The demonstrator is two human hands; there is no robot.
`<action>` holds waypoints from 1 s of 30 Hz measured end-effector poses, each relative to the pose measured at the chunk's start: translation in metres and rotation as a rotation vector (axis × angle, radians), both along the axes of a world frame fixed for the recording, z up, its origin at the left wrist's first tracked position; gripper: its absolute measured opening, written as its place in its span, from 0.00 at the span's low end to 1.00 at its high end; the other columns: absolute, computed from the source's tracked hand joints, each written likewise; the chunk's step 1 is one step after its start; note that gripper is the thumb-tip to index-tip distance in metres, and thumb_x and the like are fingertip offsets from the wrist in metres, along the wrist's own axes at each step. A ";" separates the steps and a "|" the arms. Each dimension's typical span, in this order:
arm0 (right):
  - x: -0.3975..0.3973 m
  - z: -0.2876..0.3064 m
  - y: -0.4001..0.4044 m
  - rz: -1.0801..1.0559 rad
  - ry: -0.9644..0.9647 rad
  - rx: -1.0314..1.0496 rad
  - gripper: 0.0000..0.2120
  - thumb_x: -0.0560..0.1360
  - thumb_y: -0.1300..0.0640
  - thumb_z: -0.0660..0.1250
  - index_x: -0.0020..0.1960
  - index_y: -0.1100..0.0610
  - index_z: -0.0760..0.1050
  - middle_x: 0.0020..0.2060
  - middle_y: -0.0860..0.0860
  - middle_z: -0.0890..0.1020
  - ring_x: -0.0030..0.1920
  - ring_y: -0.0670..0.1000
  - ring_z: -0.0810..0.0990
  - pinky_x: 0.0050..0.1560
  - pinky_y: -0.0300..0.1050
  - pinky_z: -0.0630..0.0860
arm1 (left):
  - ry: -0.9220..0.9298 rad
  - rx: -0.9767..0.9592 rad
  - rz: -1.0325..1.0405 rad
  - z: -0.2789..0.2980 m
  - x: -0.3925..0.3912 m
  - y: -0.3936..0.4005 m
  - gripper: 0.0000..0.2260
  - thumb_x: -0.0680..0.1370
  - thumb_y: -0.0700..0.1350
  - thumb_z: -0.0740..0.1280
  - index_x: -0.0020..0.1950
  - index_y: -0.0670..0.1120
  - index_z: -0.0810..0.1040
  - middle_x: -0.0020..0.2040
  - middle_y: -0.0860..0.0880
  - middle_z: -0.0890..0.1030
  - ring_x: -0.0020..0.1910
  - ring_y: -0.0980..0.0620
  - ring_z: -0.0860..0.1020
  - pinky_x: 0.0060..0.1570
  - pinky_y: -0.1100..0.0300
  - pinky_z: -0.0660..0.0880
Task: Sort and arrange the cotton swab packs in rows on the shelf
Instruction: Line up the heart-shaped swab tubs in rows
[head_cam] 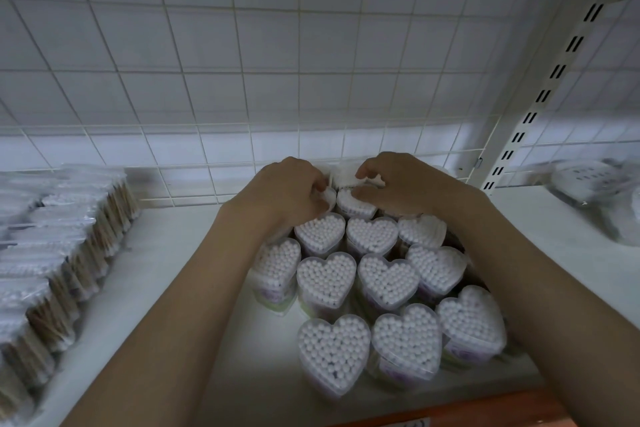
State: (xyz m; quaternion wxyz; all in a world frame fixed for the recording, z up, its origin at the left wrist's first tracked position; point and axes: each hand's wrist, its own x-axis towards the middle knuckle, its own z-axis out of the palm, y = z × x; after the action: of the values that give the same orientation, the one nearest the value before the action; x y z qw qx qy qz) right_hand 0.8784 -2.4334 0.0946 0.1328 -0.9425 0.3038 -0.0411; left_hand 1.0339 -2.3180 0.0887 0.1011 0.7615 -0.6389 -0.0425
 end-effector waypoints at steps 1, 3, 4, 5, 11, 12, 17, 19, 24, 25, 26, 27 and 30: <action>0.001 0.003 -0.003 0.013 0.001 -0.021 0.19 0.76 0.47 0.61 0.64 0.54 0.71 0.58 0.52 0.73 0.50 0.47 0.69 0.51 0.41 0.65 | 0.002 0.003 -0.005 0.001 0.001 -0.001 0.15 0.75 0.54 0.64 0.58 0.50 0.77 0.56 0.51 0.77 0.56 0.50 0.75 0.53 0.57 0.70; 0.004 0.008 -0.011 0.036 0.011 -0.045 0.16 0.78 0.51 0.60 0.64 0.54 0.71 0.58 0.53 0.73 0.50 0.47 0.68 0.51 0.40 0.64 | 0.026 -0.008 -0.004 0.006 0.003 -0.002 0.14 0.76 0.55 0.63 0.57 0.49 0.78 0.57 0.51 0.77 0.55 0.50 0.74 0.55 0.55 0.72; 0.007 0.010 -0.015 0.048 0.020 -0.046 0.15 0.78 0.54 0.60 0.64 0.53 0.71 0.58 0.53 0.73 0.50 0.47 0.69 0.52 0.40 0.66 | 0.043 -0.023 0.002 0.009 0.005 -0.003 0.15 0.76 0.55 0.64 0.58 0.49 0.77 0.58 0.51 0.76 0.55 0.50 0.74 0.56 0.55 0.71; 0.009 0.013 -0.019 0.060 0.032 -0.045 0.15 0.78 0.56 0.60 0.64 0.52 0.71 0.57 0.53 0.73 0.50 0.47 0.69 0.52 0.41 0.67 | 0.052 -0.043 0.013 0.012 0.009 -0.005 0.16 0.75 0.55 0.64 0.59 0.49 0.77 0.59 0.50 0.76 0.54 0.51 0.73 0.56 0.55 0.71; 0.028 0.017 -0.031 0.160 0.164 -0.038 0.19 0.76 0.61 0.63 0.65 0.47 0.69 0.55 0.52 0.72 0.48 0.47 0.69 0.51 0.42 0.68 | -0.028 -0.013 0.077 0.022 0.026 -0.023 0.16 0.76 0.52 0.65 0.60 0.47 0.77 0.59 0.48 0.77 0.59 0.49 0.73 0.58 0.53 0.71; 0.031 0.017 -0.032 0.178 0.204 -0.036 0.20 0.76 0.60 0.63 0.66 0.46 0.69 0.55 0.52 0.71 0.49 0.48 0.70 0.52 0.44 0.69 | -0.043 0.010 0.085 0.021 0.027 -0.026 0.16 0.76 0.52 0.65 0.60 0.47 0.77 0.60 0.47 0.76 0.59 0.48 0.73 0.58 0.52 0.71; 0.040 0.018 -0.038 0.216 0.299 -0.018 0.24 0.75 0.53 0.66 0.70 0.44 0.65 0.58 0.49 0.69 0.61 0.51 0.68 0.55 0.43 0.65 | -0.052 0.094 0.134 0.013 0.028 -0.035 0.21 0.75 0.56 0.65 0.62 0.45 0.75 0.60 0.45 0.76 0.57 0.46 0.75 0.57 0.52 0.73; 0.043 0.016 -0.040 0.225 0.309 -0.042 0.25 0.75 0.50 0.66 0.70 0.45 0.66 0.60 0.50 0.70 0.63 0.51 0.68 0.55 0.42 0.64 | -0.065 0.090 0.145 0.012 0.025 -0.037 0.21 0.74 0.57 0.65 0.59 0.44 0.77 0.56 0.45 0.77 0.54 0.46 0.75 0.55 0.51 0.74; 0.045 0.010 -0.045 0.231 0.235 -0.075 0.20 0.74 0.49 0.67 0.65 0.48 0.70 0.44 0.44 0.66 0.54 0.50 0.71 0.48 0.40 0.63 | -0.121 0.090 0.178 0.009 0.018 -0.044 0.13 0.74 0.57 0.65 0.47 0.47 0.74 0.54 0.46 0.78 0.53 0.46 0.76 0.52 0.55 0.73; 0.044 0.009 -0.046 0.228 0.225 -0.075 0.20 0.74 0.48 0.66 0.65 0.49 0.71 0.42 0.43 0.65 0.52 0.49 0.70 0.47 0.40 0.62 | -0.115 0.087 0.187 0.009 0.017 -0.045 0.15 0.74 0.57 0.65 0.48 0.46 0.76 0.55 0.46 0.78 0.53 0.46 0.76 0.51 0.56 0.72; 0.044 0.008 -0.046 0.226 0.220 -0.076 0.20 0.74 0.47 0.66 0.64 0.49 0.71 0.40 0.43 0.64 0.50 0.49 0.69 0.47 0.40 0.62 | -0.107 0.084 0.198 0.008 0.016 -0.046 0.17 0.74 0.57 0.65 0.51 0.44 0.78 0.56 0.46 0.78 0.54 0.46 0.76 0.51 0.56 0.72; 0.043 0.007 -0.047 0.223 0.218 -0.078 0.20 0.74 0.46 0.66 0.64 0.49 0.71 0.39 0.42 0.63 0.48 0.48 0.68 0.46 0.40 0.62 | -0.105 0.082 0.207 0.008 0.016 -0.047 0.19 0.74 0.57 0.65 0.54 0.43 0.78 0.56 0.46 0.77 0.54 0.46 0.76 0.51 0.56 0.71; 0.041 0.005 -0.047 0.210 0.200 -0.091 0.18 0.74 0.45 0.65 0.62 0.49 0.71 0.39 0.43 0.63 0.47 0.48 0.68 0.45 0.40 0.62 | -0.157 0.103 0.226 0.007 0.014 -0.049 0.20 0.74 0.60 0.64 0.50 0.43 0.77 0.52 0.45 0.78 0.49 0.47 0.75 0.49 0.55 0.69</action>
State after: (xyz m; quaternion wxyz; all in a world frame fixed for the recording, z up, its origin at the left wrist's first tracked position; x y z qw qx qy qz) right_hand 0.9192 -2.4807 0.0999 0.0625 -0.9736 0.2129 0.0532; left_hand 1.0477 -2.3674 0.0961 0.0156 0.8338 -0.5519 -0.0040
